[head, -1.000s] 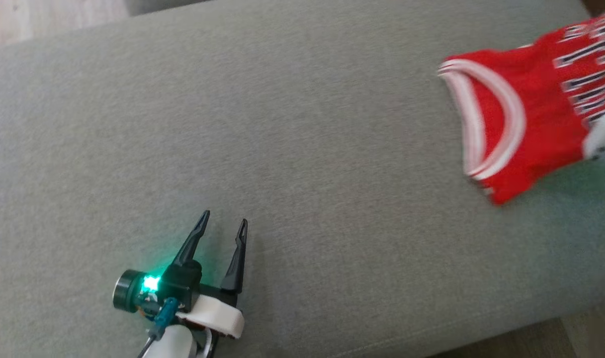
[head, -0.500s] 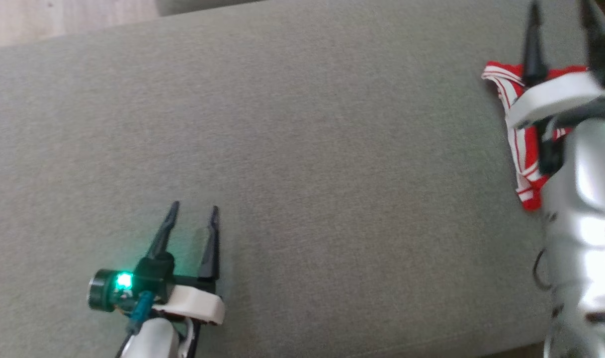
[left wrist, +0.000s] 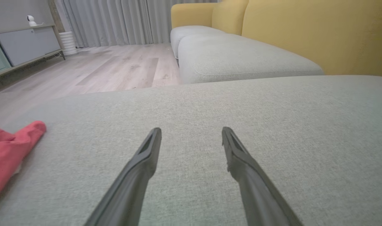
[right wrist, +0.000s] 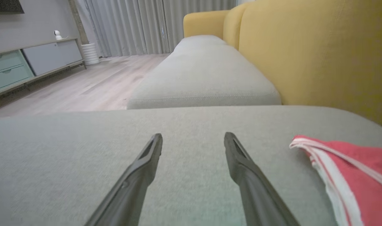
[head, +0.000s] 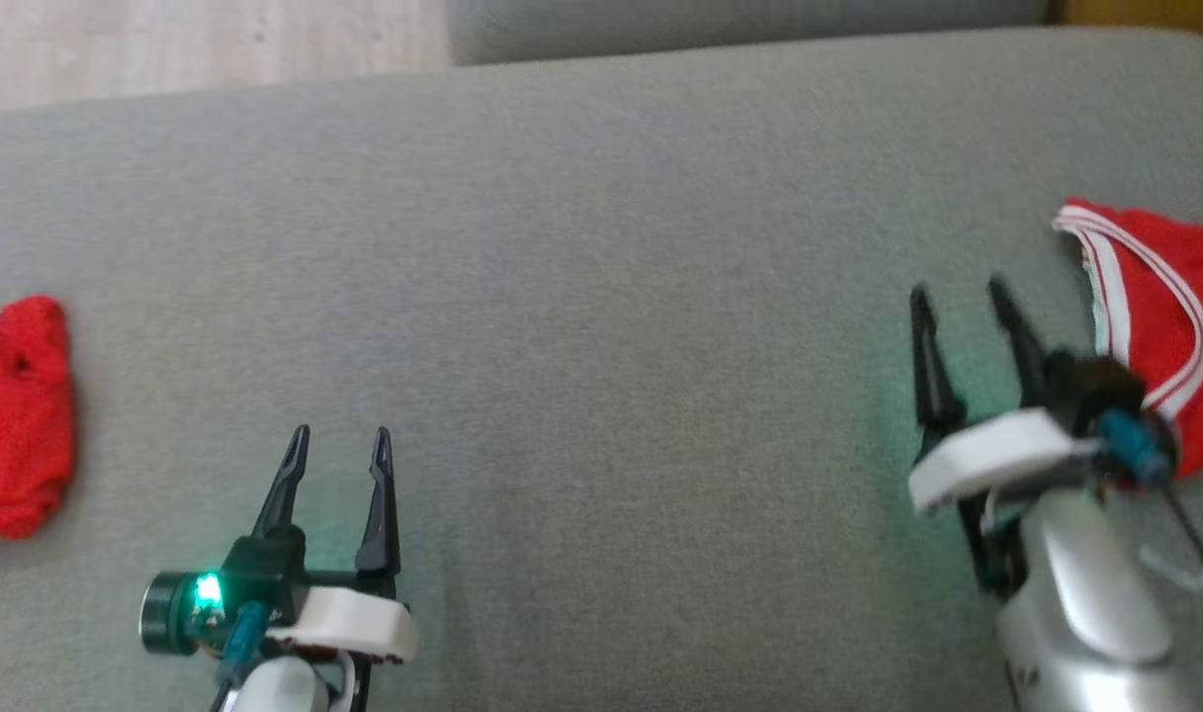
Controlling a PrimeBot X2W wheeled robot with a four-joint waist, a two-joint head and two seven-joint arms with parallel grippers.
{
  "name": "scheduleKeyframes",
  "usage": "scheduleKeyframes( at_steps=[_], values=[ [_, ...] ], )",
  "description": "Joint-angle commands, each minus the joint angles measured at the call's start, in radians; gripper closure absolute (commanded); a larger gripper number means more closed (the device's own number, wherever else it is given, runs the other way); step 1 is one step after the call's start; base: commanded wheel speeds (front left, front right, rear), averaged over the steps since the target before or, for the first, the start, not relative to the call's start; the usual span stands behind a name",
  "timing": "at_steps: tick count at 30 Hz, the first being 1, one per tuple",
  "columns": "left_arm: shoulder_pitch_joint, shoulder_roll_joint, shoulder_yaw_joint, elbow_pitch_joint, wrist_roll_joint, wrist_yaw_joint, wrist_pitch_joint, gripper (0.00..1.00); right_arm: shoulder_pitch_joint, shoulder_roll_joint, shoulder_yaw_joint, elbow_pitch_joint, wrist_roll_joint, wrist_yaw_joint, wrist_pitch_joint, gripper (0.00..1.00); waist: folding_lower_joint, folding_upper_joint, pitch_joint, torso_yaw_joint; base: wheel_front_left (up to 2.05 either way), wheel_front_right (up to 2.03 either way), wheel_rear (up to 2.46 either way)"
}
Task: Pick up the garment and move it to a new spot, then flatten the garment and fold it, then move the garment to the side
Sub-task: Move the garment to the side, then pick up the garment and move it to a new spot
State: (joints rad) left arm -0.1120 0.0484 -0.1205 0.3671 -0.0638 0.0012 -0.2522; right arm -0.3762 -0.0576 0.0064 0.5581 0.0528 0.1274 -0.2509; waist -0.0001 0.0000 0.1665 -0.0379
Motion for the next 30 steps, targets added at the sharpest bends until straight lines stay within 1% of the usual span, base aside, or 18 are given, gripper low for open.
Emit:
scheduleKeyframes(
  at_steps=[1, 6, 11, 19, 22, 24, 27, 30],
  values=[
    [0.003, 0.004, 0.041, -0.034, -0.009, 0.010, -0.010, 0.00, 0.024, 0.007, 0.035, -0.032, 0.019, 0.003, -0.011, 0.00, 0.0001, 0.0000, -0.029, 0.027, 0.00, 0.00, 0.00],
    [0.031, 0.003, 0.056, -0.036, -0.020, 0.018, -0.010, 0.00, 0.110, 0.007, 0.067, -0.043, 0.061, 0.003, -0.011, 0.00, 0.0001, 0.0000, -0.070, 0.057, 0.00, 0.00, 0.00],
    [0.066, 0.002, 0.059, -0.041, -0.033, 0.023, -0.010, 0.00, 0.171, 0.007, 0.082, -0.050, 0.075, 0.003, -0.011, 0.00, 0.0001, 0.0000, -0.107, 0.076, 0.00, 0.00, 0.00],
    [0.095, 0.002, 0.051, -0.055, -0.051, 0.035, -0.010, 0.00, 0.191, 0.007, 0.087, -0.053, 0.077, 0.003, -0.011, 0.00, 0.0001, 0.0000, -0.120, 0.101, 0.00, 0.00, 0.00],
    [0.097, 0.002, 0.045, -0.057, -0.060, 0.040, -0.010, 0.00, 0.192, 0.007, 0.096, -0.052, 0.076, 0.003, -0.011, 0.00, 0.0001, 0.0000, -0.118, 0.133, 0.00, 0.00, 0.00],
    [0.097, 0.002, 0.042, -0.056, -0.062, 0.043, -0.010, 0.00, 0.196, 0.007, 0.103, -0.053, 0.075, 0.003, -0.011, 0.00, 0.0001, 0.0000, -0.117, 0.167, 0.00, 0.00, 0.00],
    [0.102, 0.002, 0.046, -0.041, -0.070, 0.050, -0.010, 0.00, 0.204, 0.007, 0.128, -0.050, 0.064, 0.003, -0.011, 0.00, 0.0001, 0.0000, -0.120, 0.236, 0.00, 0.00, 0.00],
    [0.111, 0.002, 0.057, -0.032, -0.064, 0.048, -0.010, 0.00, 0.210, 0.007, 0.145, -0.047, 0.078, 0.003, -0.011, 0.00, 0.0001, 0.0000, -0.122, 0.323, 0.00, 0.00, 0.00]
  ],
)
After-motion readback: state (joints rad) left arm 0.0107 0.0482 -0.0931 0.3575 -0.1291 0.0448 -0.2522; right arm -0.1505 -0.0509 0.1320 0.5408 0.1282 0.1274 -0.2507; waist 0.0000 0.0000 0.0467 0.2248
